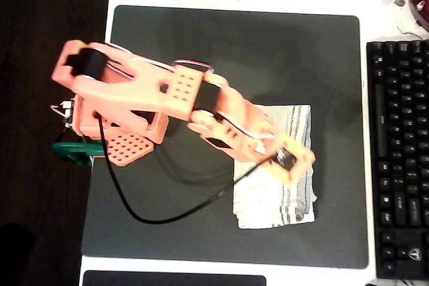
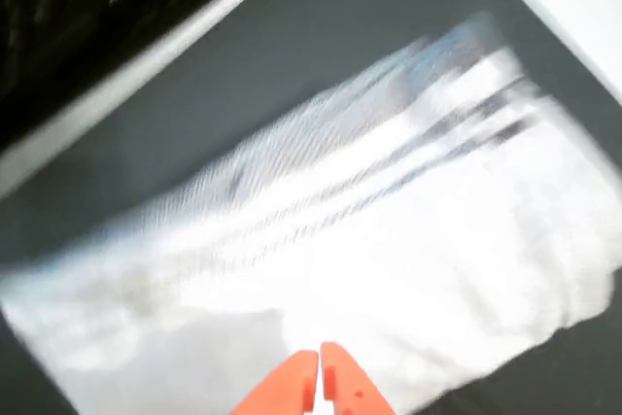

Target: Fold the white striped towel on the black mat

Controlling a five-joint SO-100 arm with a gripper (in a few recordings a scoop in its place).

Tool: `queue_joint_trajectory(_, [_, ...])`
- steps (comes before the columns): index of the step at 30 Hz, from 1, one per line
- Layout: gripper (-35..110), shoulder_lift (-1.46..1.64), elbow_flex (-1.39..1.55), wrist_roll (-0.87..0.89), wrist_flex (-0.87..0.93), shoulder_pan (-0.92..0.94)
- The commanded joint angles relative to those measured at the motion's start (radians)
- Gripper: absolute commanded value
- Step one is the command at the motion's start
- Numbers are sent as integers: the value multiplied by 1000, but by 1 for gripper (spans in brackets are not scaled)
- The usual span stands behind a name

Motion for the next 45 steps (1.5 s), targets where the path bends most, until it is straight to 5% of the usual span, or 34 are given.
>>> queue_joint_trajectory(1, [0, 255, 204, -120, -11, -43])
queue_joint_trajectory(15, [0, 788, 647, -219, 26, -232])
queue_joint_trajectory(45, [0, 957, 733, -199, 417, -238])
